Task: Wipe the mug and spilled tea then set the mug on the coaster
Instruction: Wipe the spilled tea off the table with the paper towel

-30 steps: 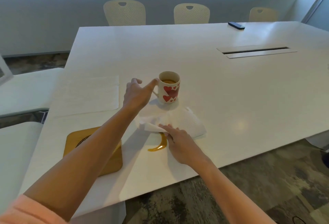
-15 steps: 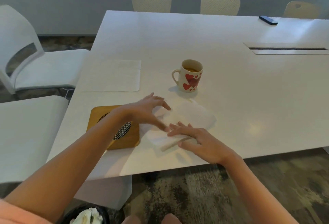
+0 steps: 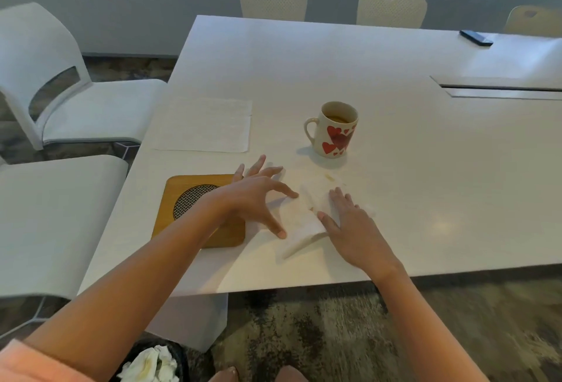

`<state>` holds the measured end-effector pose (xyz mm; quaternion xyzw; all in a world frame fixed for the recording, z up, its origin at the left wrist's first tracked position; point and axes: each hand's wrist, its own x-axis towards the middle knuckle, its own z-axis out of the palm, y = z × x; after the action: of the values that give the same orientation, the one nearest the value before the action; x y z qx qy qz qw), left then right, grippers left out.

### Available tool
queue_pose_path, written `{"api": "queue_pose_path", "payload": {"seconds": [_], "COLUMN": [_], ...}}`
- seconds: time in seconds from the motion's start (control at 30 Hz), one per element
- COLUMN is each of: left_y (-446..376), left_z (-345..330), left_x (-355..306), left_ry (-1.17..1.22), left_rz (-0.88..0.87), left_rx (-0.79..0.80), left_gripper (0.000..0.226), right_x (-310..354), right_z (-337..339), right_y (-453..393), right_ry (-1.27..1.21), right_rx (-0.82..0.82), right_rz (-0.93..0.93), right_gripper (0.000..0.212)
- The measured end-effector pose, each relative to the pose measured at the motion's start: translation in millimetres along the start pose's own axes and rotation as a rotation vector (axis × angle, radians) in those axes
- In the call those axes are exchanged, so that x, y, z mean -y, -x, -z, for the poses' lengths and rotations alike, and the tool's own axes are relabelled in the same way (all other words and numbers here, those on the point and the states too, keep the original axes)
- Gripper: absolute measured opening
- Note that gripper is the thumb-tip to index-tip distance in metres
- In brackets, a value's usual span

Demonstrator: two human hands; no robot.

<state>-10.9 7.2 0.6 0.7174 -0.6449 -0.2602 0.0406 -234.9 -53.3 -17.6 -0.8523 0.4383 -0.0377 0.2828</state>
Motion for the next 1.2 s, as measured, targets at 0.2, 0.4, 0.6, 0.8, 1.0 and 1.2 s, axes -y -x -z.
{"api": "queue_pose_path", "payload": {"seconds": [0.2,0.4,0.6,0.8,1.0,1.2], "left_y": [-2,-7,-8,-3,-3,3], "left_z": [-7,-12,-7,20,21,29], "left_x": [-15,-26,-25,-12,-5,-10], "left_ry": [-0.01,-0.029,-0.05,-0.057,-0.118,-0.156], "left_rz": [0.016,0.009,-0.013,0.059,0.171,0.202], "left_rx": [-0.06,-0.111,-0.072,-0.091,0.001,0.087], "left_gripper": [0.085,0.074,0.081,0.09,0.116,0.124], "right_x": [28,36,40,45,47,42], "right_z": [-4,-1,-4,-16,-24,-19], "right_y": [9,6,9,11,14,11], "right_ry": [-0.089,-0.007,0.018,0.009,0.048,0.175], "right_rx": [0.001,-0.019,-0.081,-0.135,-0.137,-0.188], "right_rz": [0.027,-0.005,-0.001,0.078,0.175,0.243], "right_gripper": [0.069,0.076,0.067,0.054,0.047,0.032]}}
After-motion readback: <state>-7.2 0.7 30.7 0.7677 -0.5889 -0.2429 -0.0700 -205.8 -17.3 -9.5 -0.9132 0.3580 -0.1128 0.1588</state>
